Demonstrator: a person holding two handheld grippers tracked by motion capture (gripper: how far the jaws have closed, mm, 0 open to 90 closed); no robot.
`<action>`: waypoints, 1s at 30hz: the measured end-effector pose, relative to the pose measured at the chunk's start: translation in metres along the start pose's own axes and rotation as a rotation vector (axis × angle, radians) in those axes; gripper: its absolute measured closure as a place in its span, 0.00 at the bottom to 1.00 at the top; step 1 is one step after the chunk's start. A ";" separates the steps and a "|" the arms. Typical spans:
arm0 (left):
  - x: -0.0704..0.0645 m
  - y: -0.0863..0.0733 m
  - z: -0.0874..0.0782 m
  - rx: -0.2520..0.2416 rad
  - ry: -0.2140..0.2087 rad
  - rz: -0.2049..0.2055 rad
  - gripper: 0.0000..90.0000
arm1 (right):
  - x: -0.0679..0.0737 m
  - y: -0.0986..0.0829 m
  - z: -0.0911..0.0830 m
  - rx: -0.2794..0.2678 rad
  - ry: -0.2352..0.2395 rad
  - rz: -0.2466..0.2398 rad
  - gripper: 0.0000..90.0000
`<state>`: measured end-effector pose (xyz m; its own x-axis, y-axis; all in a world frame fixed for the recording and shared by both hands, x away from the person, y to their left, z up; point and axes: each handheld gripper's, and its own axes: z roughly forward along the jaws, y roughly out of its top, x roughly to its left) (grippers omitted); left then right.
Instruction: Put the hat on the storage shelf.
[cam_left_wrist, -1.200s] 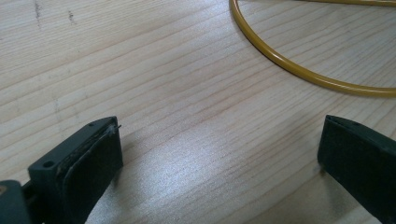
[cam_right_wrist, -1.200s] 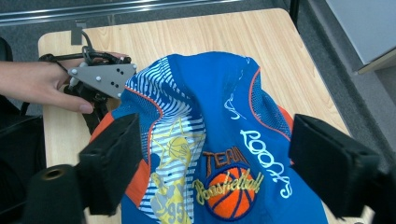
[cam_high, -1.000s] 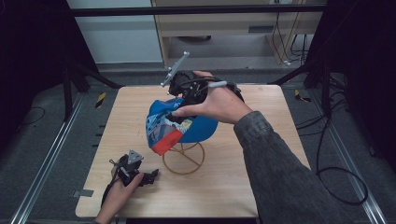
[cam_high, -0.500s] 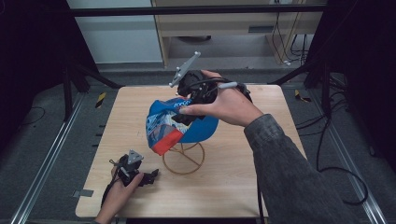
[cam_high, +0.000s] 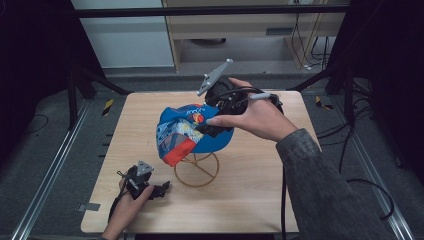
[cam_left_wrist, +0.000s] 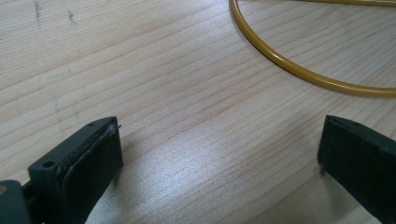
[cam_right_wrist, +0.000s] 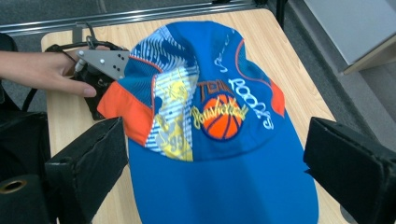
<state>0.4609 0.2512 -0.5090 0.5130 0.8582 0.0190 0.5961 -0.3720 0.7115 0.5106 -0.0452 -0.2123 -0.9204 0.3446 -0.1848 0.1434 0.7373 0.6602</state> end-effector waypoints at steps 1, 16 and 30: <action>0.000 0.000 0.000 0.000 0.000 0.000 0.00 | 0.000 -0.002 -0.001 -0.001 -0.003 0.007 0.07; 0.000 0.000 0.000 0.000 0.001 0.000 0.00 | 0.001 -0.031 -0.017 -0.037 -0.046 0.046 0.07; 0.000 0.000 0.000 -0.004 0.002 0.001 0.00 | -0.003 -0.070 -0.034 -0.081 -0.099 0.115 0.07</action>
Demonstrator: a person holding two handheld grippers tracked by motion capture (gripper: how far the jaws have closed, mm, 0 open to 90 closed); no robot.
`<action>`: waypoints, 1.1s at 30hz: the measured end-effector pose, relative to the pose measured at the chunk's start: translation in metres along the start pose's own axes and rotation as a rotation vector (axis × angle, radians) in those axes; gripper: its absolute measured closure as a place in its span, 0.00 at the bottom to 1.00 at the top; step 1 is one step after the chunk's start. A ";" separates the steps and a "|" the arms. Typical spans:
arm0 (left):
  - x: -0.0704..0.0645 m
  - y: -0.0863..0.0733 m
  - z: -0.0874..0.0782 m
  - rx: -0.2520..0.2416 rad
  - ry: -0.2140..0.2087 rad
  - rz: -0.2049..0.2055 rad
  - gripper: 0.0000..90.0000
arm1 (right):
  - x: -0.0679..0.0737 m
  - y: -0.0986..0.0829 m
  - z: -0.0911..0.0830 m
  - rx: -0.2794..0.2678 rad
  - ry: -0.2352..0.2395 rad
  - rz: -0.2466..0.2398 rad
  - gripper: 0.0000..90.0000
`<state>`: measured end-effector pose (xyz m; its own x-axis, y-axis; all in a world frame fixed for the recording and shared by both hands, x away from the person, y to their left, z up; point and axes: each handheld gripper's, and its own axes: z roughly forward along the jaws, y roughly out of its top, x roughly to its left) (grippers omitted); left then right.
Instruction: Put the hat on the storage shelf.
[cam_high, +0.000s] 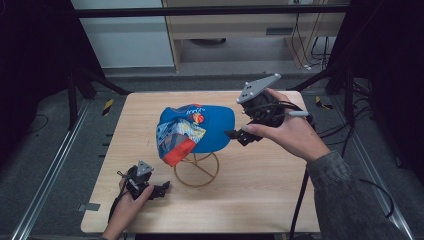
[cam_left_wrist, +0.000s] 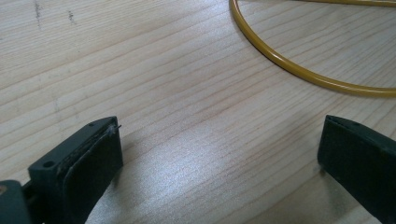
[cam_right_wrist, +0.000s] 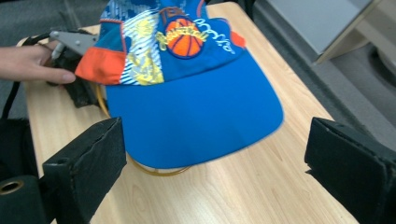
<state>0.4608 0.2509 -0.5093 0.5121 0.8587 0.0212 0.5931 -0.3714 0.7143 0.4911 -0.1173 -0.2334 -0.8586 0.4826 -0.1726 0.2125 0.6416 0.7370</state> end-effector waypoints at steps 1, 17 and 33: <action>0.000 0.000 0.000 0.000 0.000 0.001 0.00 | -0.001 -0.002 -0.001 -0.008 -0.004 0.008 0.08; 0.000 0.000 0.000 0.004 -0.002 -0.003 0.00 | -0.007 -0.074 -0.012 -0.052 -0.137 0.134 0.12; 0.000 0.000 0.000 0.003 -0.002 -0.002 0.00 | 0.004 -0.156 0.054 0.044 -0.140 0.195 0.19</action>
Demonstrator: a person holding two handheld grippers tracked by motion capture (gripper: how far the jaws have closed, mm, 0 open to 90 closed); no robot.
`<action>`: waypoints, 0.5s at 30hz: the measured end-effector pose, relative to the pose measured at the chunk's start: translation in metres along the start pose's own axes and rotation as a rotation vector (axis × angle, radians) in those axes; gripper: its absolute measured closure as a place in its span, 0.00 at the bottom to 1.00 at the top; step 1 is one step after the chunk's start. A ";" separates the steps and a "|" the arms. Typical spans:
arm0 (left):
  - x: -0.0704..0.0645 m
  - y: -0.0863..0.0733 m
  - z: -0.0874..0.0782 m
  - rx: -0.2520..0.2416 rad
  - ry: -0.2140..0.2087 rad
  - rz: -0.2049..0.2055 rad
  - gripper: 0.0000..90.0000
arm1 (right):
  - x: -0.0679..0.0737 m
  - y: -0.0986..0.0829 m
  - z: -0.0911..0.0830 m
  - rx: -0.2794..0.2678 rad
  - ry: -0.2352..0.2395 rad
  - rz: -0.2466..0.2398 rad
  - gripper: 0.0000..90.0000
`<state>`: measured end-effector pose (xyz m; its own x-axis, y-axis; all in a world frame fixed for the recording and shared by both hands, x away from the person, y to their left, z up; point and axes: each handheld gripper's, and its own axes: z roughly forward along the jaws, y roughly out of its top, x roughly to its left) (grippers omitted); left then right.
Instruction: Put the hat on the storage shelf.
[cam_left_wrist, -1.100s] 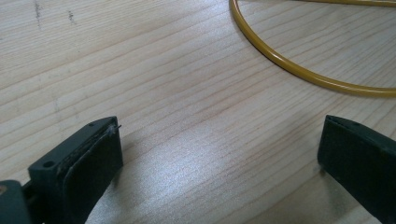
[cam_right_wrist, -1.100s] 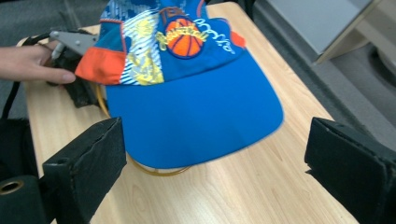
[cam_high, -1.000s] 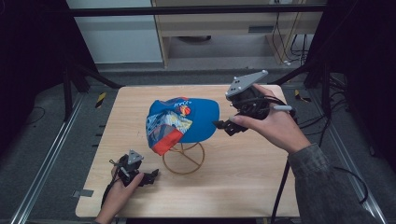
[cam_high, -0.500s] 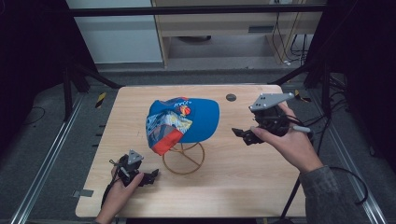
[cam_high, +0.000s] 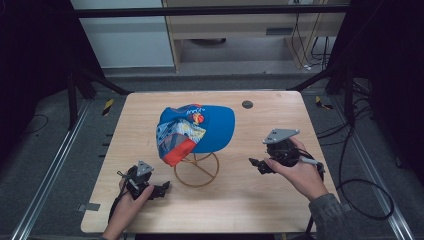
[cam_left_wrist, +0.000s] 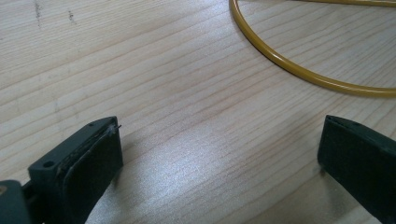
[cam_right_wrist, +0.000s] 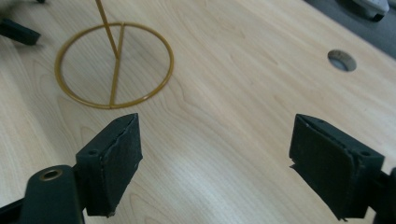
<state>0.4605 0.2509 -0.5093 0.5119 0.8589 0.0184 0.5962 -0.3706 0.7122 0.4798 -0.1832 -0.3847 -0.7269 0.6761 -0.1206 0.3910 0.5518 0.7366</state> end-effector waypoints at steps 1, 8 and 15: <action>0.000 0.000 0.000 0.000 0.000 0.000 0.00 | 0.000 -0.004 0.003 0.006 0.002 0.006 0.19; 0.000 0.000 0.000 0.000 0.000 0.000 0.00 | 0.003 -0.030 0.021 0.040 0.010 0.046 0.20; 0.000 0.000 0.000 0.000 0.000 0.000 0.00 | 0.004 -0.052 0.031 0.060 0.015 0.082 0.19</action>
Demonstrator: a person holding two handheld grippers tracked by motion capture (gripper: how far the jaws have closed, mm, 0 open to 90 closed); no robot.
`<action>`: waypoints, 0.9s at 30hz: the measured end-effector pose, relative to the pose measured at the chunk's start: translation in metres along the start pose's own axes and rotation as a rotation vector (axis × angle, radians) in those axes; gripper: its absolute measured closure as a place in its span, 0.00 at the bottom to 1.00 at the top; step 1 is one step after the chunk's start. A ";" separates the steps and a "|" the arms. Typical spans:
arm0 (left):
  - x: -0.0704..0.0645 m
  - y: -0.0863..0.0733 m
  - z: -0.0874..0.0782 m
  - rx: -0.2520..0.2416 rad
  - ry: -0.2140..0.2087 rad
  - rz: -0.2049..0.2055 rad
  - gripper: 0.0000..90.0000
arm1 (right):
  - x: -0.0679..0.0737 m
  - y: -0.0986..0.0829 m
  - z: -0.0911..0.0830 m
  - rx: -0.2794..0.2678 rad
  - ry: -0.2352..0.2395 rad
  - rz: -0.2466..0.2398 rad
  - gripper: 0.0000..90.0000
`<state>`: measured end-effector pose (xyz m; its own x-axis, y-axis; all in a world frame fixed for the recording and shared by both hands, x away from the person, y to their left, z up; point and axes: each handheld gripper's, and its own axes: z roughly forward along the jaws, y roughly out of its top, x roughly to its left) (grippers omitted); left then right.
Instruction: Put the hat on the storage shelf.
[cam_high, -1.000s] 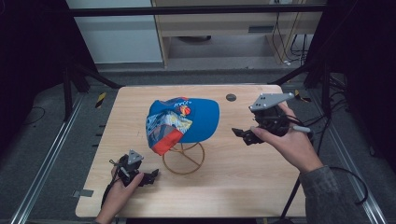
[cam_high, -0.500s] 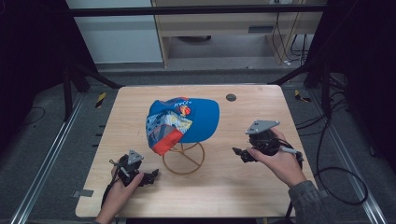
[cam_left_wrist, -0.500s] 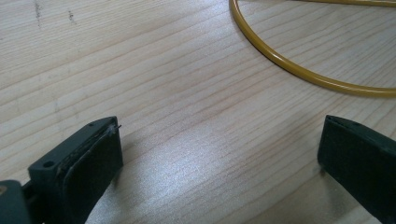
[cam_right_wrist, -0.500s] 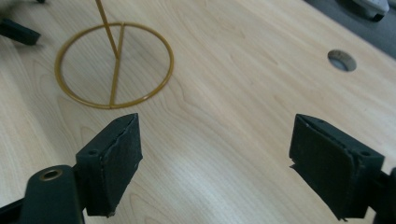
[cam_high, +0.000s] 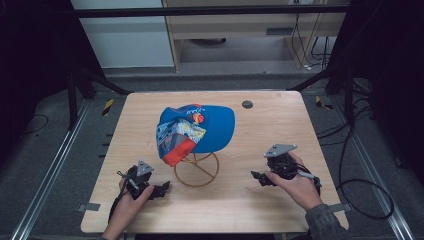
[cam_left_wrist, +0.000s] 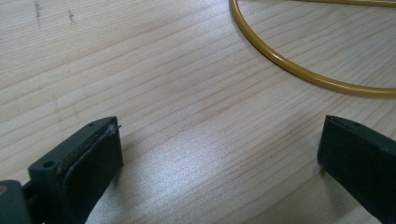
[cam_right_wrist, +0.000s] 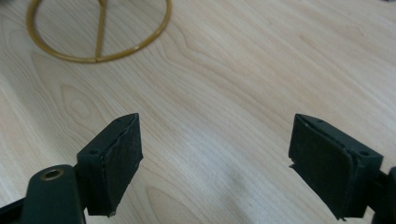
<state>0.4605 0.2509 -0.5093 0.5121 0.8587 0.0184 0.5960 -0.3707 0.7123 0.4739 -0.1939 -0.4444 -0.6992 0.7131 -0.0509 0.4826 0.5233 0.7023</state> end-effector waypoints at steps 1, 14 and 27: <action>0.000 0.000 0.000 0.000 0.000 0.000 0.00 | 0.000 -0.003 0.002 0.002 0.001 0.002 0.19; 0.000 0.000 0.000 0.000 0.000 0.000 0.00 | -0.004 -0.034 0.025 0.017 -0.042 0.115 0.19; 0.000 0.000 0.000 0.000 0.000 0.000 0.00 | -0.005 -0.048 0.041 -0.005 -0.102 0.167 0.15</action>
<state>0.4605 0.2509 -0.5093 0.5119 0.8588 0.0185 0.5962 -0.3707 0.7122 0.4757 -0.2039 -0.5070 -0.5527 0.8334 -0.0049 0.5847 0.3920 0.7102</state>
